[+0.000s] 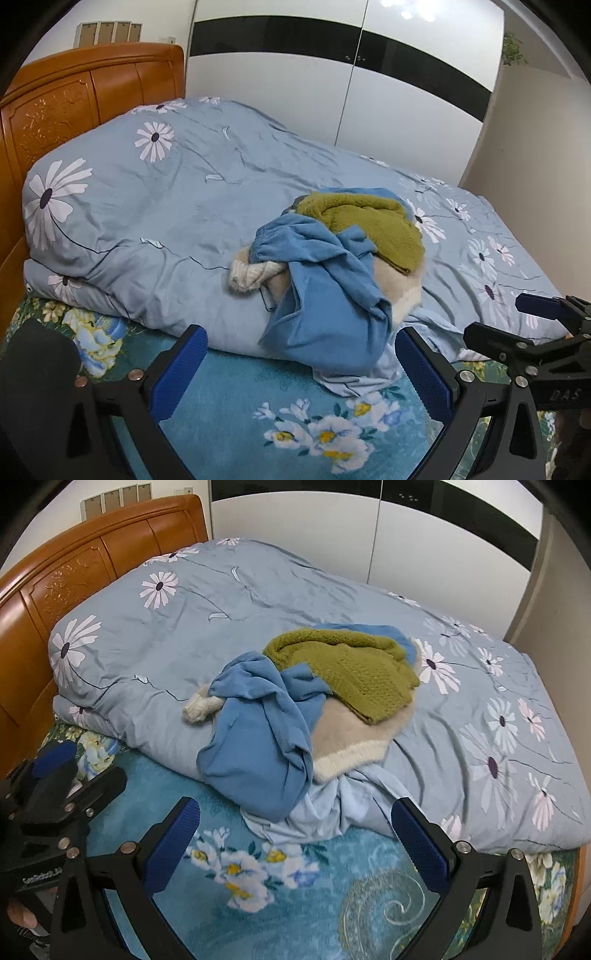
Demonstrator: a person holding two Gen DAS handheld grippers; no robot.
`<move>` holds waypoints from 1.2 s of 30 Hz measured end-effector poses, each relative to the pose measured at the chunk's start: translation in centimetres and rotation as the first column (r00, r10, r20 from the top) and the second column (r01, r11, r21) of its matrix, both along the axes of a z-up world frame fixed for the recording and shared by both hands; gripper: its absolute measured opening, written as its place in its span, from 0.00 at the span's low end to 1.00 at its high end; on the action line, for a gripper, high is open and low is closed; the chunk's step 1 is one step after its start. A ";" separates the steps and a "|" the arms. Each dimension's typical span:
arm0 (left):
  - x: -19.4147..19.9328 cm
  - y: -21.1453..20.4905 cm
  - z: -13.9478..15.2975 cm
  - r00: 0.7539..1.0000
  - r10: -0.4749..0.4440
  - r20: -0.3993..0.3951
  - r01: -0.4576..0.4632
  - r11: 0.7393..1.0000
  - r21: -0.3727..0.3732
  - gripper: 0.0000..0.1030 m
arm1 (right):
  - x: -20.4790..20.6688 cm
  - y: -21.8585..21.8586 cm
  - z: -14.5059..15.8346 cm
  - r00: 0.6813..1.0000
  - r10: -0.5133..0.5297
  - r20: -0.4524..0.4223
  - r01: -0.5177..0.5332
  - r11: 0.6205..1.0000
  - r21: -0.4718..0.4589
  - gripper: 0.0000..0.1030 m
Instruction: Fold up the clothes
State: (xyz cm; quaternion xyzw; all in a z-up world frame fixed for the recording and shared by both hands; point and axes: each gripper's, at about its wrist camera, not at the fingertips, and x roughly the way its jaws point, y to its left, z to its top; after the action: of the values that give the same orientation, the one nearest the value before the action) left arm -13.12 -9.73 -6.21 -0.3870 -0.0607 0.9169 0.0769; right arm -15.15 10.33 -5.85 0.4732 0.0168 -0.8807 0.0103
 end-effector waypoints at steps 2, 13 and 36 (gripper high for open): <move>-0.8 -0.2 -0.8 1.000 0.008 0.009 -0.008 1.000 -0.001 1.00 | -1.1 0.4 -0.9 1.000 0.001 0.001 -0.001 1.000 -0.024 1.00; -2.9 -1.7 -4.5 0.998 0.028 0.050 -0.021 0.991 -0.132 1.00 | -8.0 1.0 -7.4 0.992 0.052 0.115 -0.041 0.994 -0.097 1.00; -1.6 -5.6 -4.1 0.991 0.071 0.114 -0.051 0.985 -0.166 1.00 | -11.8 3.6 -5.8 0.984 -0.036 0.173 0.092 0.940 -0.329 0.05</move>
State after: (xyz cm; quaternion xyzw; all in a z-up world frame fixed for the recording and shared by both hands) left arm -14.73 -15.31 -10.29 -0.4442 -0.0022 0.8958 0.0131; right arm -26.94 13.93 -11.66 0.5357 -0.1496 -0.8286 0.0634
